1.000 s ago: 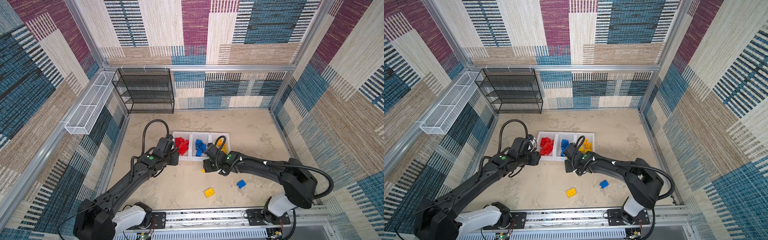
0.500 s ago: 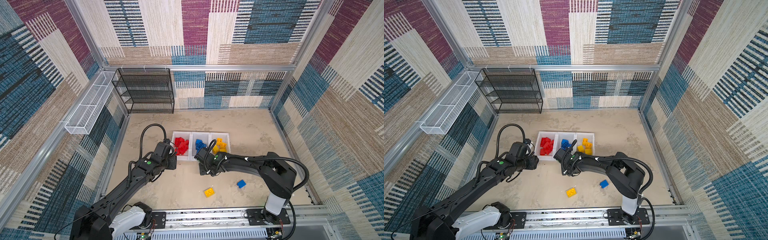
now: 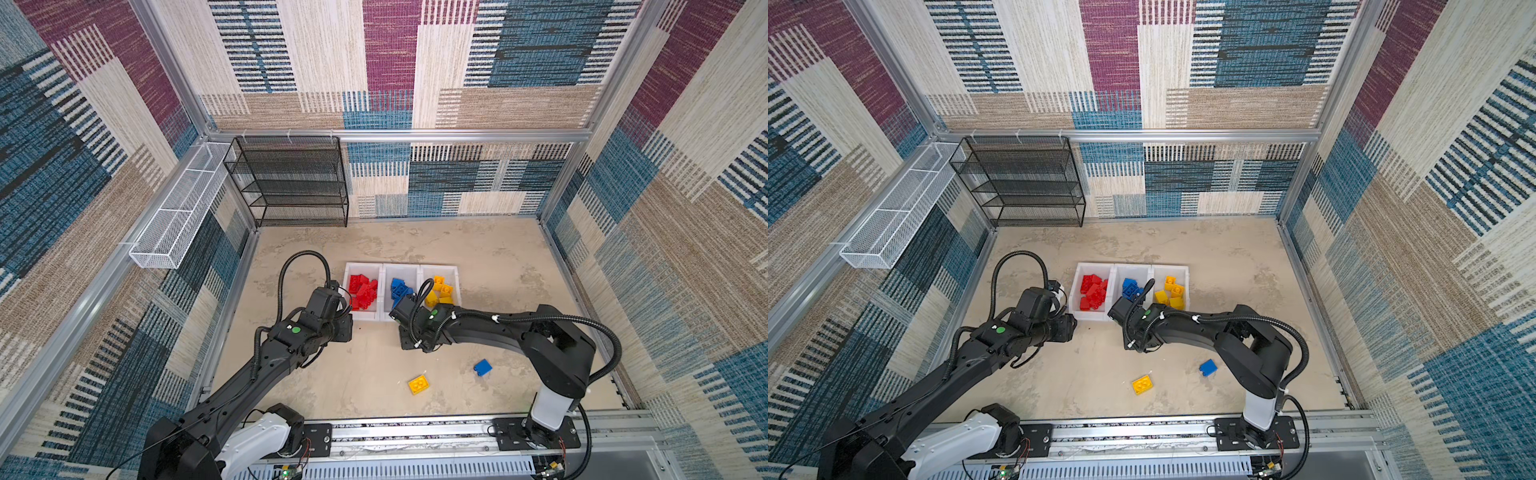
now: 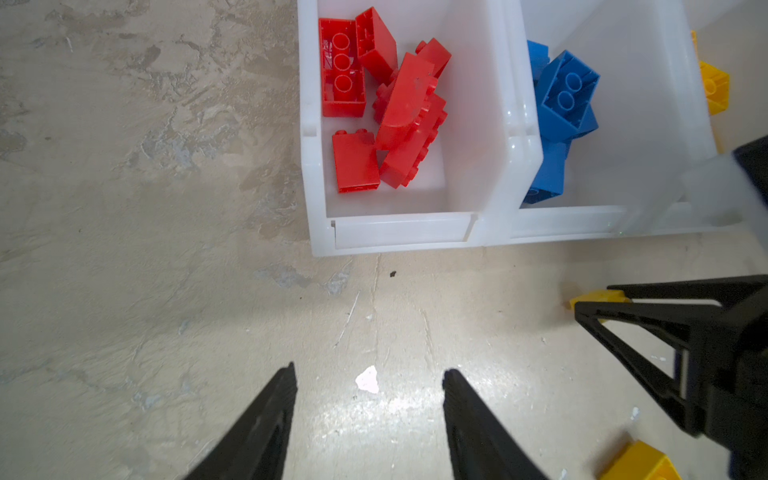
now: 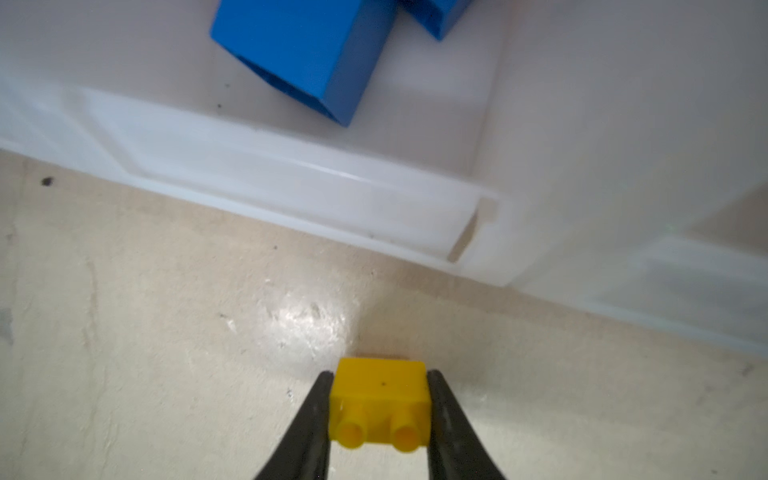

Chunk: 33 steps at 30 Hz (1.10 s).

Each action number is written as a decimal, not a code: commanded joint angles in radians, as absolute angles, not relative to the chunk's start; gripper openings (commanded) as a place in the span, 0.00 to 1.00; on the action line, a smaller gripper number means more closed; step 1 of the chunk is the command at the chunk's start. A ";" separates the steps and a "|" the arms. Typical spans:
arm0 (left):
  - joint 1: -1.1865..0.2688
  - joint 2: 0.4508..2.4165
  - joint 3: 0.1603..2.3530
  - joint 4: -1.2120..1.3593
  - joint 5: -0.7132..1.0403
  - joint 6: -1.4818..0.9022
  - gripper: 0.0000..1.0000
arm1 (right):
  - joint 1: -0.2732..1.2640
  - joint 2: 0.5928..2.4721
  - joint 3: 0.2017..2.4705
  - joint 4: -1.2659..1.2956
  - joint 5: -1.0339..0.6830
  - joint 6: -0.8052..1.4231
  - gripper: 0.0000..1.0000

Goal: Sort the legos into containers by color
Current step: 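Carry the small yellow brick with the right gripper into the farthest compartment and release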

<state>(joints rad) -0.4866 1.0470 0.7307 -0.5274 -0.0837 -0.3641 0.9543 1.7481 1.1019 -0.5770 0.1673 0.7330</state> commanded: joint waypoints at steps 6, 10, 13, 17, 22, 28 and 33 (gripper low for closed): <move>-0.486 1.043 0.733 -0.500 -0.035 -0.385 0.60 | 0.837 1.551 1.118 -0.672 0.280 0.612 0.32; -0.486 1.045 0.725 -0.480 0.011 -0.384 0.60 | 0.714 1.558 1.093 -0.584 0.258 0.528 0.32; -0.489 1.042 0.724 -0.476 0.064 -0.370 0.60 | 0.668 1.606 1.120 -0.539 0.224 0.491 0.32; -0.512 1.033 0.717 -0.468 0.106 -0.359 0.59 | 0.642 1.667 1.160 -0.520 0.196 0.460 0.34; -0.586 1.030 0.701 -0.460 0.099 -0.335 0.59 | 0.637 1.678 1.166 -0.525 0.213 0.464 0.77; -0.719 1.051 0.687 -0.442 0.053 -0.313 0.60 | 0.628 1.593 1.120 -0.533 0.228 0.488 0.80; -0.831 1.118 0.687 -0.388 0.066 -0.312 0.60 | 0.587 1.483 1.063 -0.551 0.236 0.516 0.79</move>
